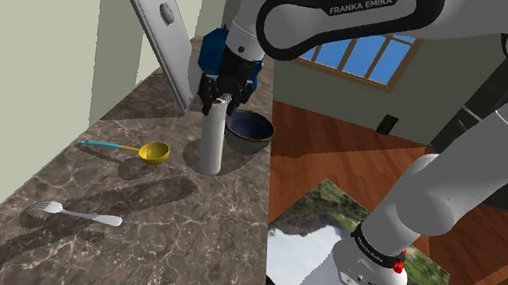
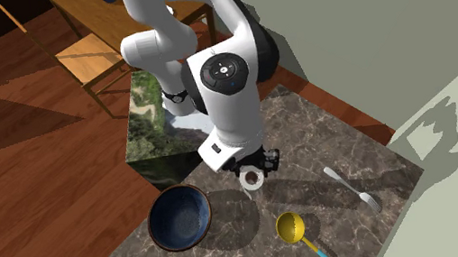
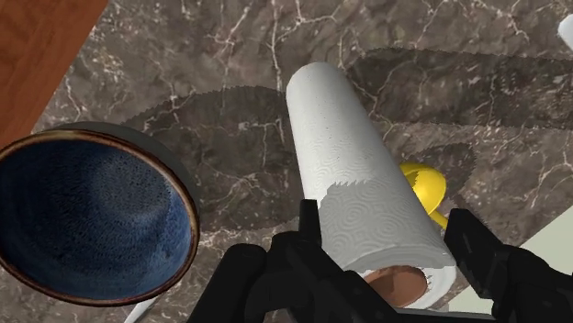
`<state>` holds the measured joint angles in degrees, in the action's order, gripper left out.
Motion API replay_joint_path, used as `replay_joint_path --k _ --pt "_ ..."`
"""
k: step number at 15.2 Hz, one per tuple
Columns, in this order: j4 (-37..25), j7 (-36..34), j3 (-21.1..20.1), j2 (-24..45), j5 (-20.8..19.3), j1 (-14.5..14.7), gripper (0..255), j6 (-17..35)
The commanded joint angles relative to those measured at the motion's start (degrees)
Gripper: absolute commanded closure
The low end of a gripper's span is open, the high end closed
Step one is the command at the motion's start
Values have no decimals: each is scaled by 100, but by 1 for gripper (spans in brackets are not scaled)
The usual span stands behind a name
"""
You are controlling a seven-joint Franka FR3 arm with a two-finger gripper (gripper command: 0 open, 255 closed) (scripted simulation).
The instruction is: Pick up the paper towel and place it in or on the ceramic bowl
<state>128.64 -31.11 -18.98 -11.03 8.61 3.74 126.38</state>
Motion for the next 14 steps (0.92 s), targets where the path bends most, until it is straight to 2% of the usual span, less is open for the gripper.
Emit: replay_joint_path --k 1,14 --pt "-120 -8 9 -42 -1 -2 255 -163" --pt "-927 -45 81 -252 -11 -26 255 -1174"
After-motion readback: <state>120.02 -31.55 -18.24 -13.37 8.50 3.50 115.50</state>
